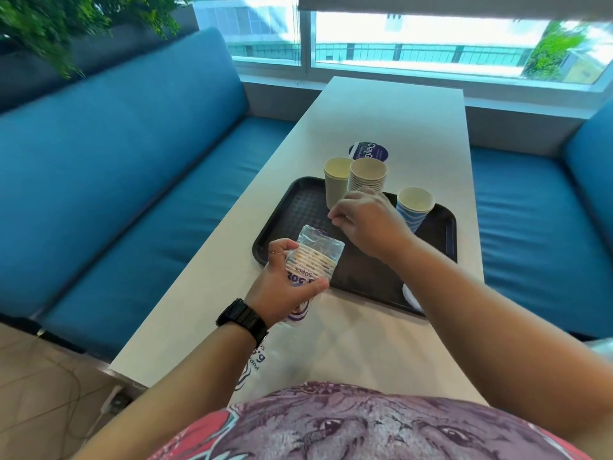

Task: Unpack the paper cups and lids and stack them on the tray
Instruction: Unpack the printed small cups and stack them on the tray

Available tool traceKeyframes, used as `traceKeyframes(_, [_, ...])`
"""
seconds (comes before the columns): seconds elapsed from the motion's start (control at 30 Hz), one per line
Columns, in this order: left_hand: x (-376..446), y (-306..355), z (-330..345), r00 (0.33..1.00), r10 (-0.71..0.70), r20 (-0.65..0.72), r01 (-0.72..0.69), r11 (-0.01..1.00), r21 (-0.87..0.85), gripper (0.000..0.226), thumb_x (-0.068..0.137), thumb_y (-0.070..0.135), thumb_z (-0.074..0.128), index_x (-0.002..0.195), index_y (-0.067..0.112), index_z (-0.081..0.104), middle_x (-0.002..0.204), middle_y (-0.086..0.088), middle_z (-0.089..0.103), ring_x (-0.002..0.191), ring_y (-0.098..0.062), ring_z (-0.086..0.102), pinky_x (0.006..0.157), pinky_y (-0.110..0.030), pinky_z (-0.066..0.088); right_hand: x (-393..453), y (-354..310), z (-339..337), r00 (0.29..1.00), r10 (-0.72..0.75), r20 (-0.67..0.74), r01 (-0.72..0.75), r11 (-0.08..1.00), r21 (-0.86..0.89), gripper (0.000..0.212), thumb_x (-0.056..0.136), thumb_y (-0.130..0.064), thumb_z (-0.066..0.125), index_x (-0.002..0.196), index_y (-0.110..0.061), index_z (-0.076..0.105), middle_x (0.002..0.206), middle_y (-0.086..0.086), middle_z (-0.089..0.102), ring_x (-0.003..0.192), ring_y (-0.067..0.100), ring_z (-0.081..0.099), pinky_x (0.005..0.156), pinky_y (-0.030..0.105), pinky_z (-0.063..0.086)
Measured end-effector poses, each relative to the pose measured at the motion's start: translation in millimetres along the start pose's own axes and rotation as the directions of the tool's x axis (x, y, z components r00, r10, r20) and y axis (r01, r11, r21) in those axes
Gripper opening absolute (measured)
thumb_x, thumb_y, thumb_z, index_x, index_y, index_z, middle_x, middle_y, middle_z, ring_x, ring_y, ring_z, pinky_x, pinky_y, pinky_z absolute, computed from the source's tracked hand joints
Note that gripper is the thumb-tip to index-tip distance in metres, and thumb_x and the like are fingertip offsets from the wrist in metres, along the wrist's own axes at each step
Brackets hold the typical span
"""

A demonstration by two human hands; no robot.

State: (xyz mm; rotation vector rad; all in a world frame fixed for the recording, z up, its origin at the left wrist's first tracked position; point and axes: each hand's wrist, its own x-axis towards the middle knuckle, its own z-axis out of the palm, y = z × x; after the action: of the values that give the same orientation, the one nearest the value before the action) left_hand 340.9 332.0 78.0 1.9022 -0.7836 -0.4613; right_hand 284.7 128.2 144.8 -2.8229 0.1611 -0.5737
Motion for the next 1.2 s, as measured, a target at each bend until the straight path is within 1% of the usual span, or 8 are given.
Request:
traceKeyframes(0.2, [-4, 2, -2, 1.000, 0.014, -0.007, -0.014, 1.000, 0.018, 0.072, 0.079, 0.025, 0.081, 0.112, 0.040, 0.019, 0.125, -0.004, 0.051, 0.103, -0.013, 0.065, 0.077, -0.012, 0.053, -16, -19, 0, 0.998, -0.061, 0.022, 0.060, 0.998, 0.025, 0.018, 0.093, -0.024, 0.060, 0.102, -0.018, 0.074, 0.104, 0.001, 0.070, 0.101, 0.024, 0.058, 0.086, 0.042, 0.049])
traceKeyframes(0.33, [-5, 2, -2, 0.998, 0.044, -0.032, -0.043, 0.999, 0.029, 0.073, 0.077, 0.025, 0.083, 0.107, 0.046, 0.020, 0.125, -0.006, 0.053, 0.102, -0.015, 0.066, 0.081, -0.020, 0.056, -21, -27, -3, 0.997, -0.066, 0.028, 0.064, 0.996, 0.067, 0.019, 0.093, -0.022, 0.060, 0.104, -0.015, 0.074, 0.103, 0.002, 0.070, 0.097, 0.023, 0.058, 0.083, 0.040, 0.050])
traceKeyframes(0.47, [-6, 5, -3, 0.998, 0.058, -0.036, -0.056, 0.997, 0.043, 0.073, 0.077, 0.026, 0.083, 0.108, 0.046, 0.020, 0.124, -0.005, 0.051, 0.103, -0.016, 0.065, 0.081, -0.021, 0.056, -25, -33, -4, 0.996, -0.079, 0.048, 0.074, 0.994, 0.086, 0.019, 0.092, -0.019, 0.060, 0.102, -0.012, 0.074, 0.099, 0.003, 0.070, 0.093, 0.025, 0.059, 0.081, 0.041, 0.051])
traceKeyframes(0.6, [-8, 8, -3, 0.997, 0.072, -0.037, -0.071, 0.997, 0.039, 0.073, 0.077, 0.025, 0.083, 0.114, 0.038, 0.021, 0.125, -0.002, 0.049, 0.102, -0.011, 0.064, 0.083, -0.024, 0.058, -27, -38, -5, 0.993, -0.056, 0.107, 0.046, 0.994, 0.102, 0.020, 0.093, -0.019, 0.058, 0.103, -0.011, 0.074, 0.102, 0.003, 0.069, 0.097, 0.025, 0.058, 0.085, 0.040, 0.049])
traceKeyframes(0.77, [-11, 9, -5, 0.995, 0.100, -0.010, -0.099, 0.994, 0.048, 0.079, 0.077, 0.023, 0.083, 0.103, 0.063, 0.020, 0.131, -0.004, 0.046, 0.109, -0.019, 0.063, 0.087, -0.036, 0.059, -27, -44, -8, 0.977, -0.019, 0.210, -0.001, 0.995, 0.097, 0.023, 0.096, -0.018, 0.052, 0.107, -0.009, 0.071, 0.105, 0.004, 0.067, 0.101, 0.021, 0.056, 0.088, 0.037, 0.045])
traceKeyframes(0.97, [-11, 10, -6, 0.994, 0.108, -0.014, -0.108, 0.994, 0.021, 0.080, 0.077, 0.022, 0.084, 0.104, 0.064, 0.022, 0.130, -0.006, 0.048, 0.107, -0.018, 0.064, 0.087, -0.037, 0.060, -27, -47, -10, 0.965, 0.036, 0.260, -0.083, 0.981, 0.173, 0.020, 0.095, -0.016, 0.052, 0.100, -0.008, 0.070, 0.095, 0.003, 0.064, 0.089, 0.019, 0.056, 0.081, 0.037, 0.048])
traceKeyframes(1.1, [-10, 10, -6, 0.995, 0.098, -0.018, -0.097, 0.995, 0.023, 0.078, 0.077, 0.023, 0.084, 0.103, 0.064, 0.023, 0.129, -0.003, 0.046, 0.107, -0.019, 0.064, 0.086, -0.039, 0.060, -28, -47, -10, 0.957, 0.068, 0.281, -0.127, 0.971, 0.201, 0.020, 0.096, -0.017, 0.051, 0.099, -0.010, 0.069, 0.096, 0.002, 0.064, 0.089, 0.020, 0.058, 0.080, 0.038, 0.049])
traceKeyframes(1.2, [-11, 10, -7, 0.996, 0.083, -0.020, -0.082, 0.996, 0.041, 0.075, 0.077, 0.023, 0.083, 0.107, 0.056, 0.023, 0.129, -0.004, 0.047, 0.105, -0.018, 0.064, 0.086, -0.037, 0.059, -28, -49, -12, 0.948, 0.093, 0.303, -0.171, 0.955, 0.241, 0.019, 0.097, -0.020, 0.051, 0.100, -0.014, 0.068, 0.099, 0.000, 0.064, 0.091, 0.018, 0.058, 0.082, 0.038, 0.050])
